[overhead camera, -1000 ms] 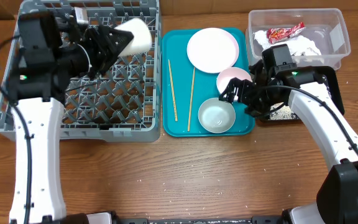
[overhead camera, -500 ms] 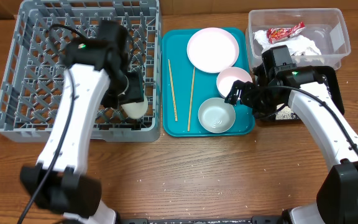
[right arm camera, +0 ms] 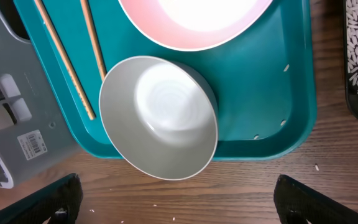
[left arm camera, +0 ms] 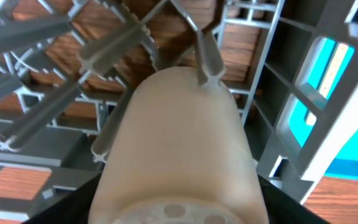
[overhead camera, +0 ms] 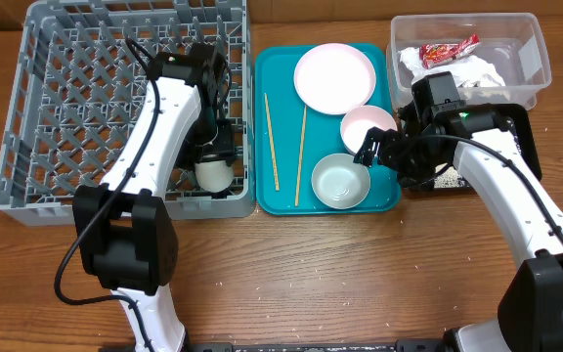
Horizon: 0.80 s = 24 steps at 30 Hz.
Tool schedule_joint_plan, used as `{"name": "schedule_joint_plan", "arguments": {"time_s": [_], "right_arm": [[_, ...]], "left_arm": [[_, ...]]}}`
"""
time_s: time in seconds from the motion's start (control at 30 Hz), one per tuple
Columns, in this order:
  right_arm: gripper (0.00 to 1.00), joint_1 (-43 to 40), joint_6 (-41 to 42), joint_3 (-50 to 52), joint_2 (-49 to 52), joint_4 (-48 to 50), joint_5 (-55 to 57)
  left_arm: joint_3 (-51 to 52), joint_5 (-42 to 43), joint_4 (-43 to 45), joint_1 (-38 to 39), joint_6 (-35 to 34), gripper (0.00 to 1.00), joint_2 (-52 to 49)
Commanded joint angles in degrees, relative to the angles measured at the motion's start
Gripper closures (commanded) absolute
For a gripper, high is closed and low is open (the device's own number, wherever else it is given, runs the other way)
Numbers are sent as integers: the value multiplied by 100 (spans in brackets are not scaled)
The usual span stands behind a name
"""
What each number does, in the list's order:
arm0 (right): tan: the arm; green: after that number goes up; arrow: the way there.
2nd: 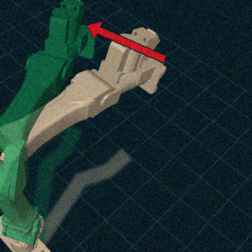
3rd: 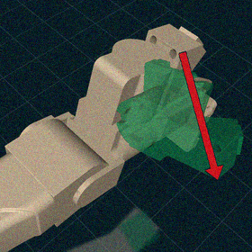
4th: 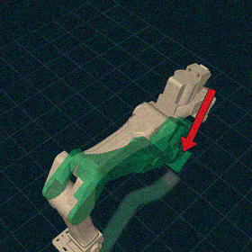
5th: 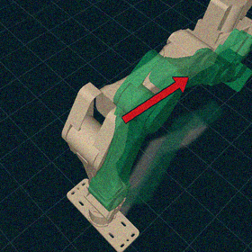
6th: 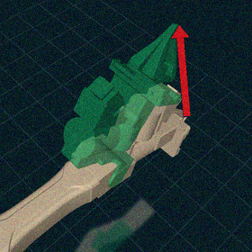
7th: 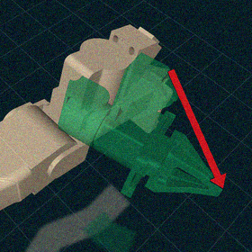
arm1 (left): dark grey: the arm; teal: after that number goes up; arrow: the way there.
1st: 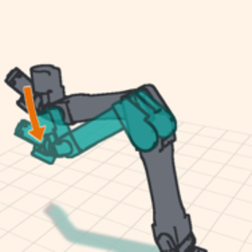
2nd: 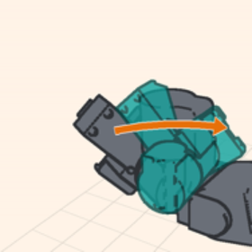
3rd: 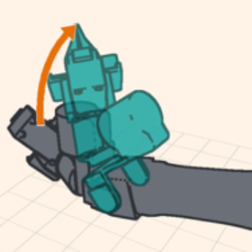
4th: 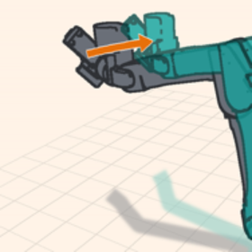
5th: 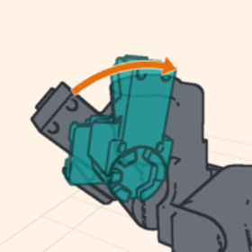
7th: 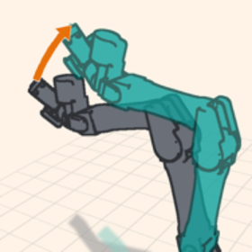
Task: Sort waste into correct bins and load items into the dishwasher
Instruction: 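Reach the left gripper to the grey bowl and grasp its rim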
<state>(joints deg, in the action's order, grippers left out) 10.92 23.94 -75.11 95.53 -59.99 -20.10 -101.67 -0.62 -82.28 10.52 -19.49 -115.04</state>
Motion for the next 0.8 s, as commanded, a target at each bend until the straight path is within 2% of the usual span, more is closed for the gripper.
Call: {"name": "schedule_joint_plan", "arguments": {"time_s": [0.0, 0.13, 0.3, 0.47, 0.57, 0.77], "right_arm": [[0, 26, -20, -170, -157, 28, 57], [0, 26, -20, -170, -157, 2, 50], [0, -44, -20, -302, -201, 20, -184], [0, -505, -138, -1285, -697, -660, -98], [0, -813, -149, -1700, -1038, -1010, 238], [0, -1493, -151, -1781, -1620, -1633, 769]], "left_arm": [[-79, 184, -188, 42, 46, 20, -31], [-166, 247, -334, 44, 72, 14, 168], [-514, 787, -299, 83, 372, 15, 804], [-625, 981, 586, 758, 647, 15, 1373], [-621, 988, 1056, 1257, 638, 11, 1224], [-621, 964, 1827, 2096, 514, 14, 197]]}}
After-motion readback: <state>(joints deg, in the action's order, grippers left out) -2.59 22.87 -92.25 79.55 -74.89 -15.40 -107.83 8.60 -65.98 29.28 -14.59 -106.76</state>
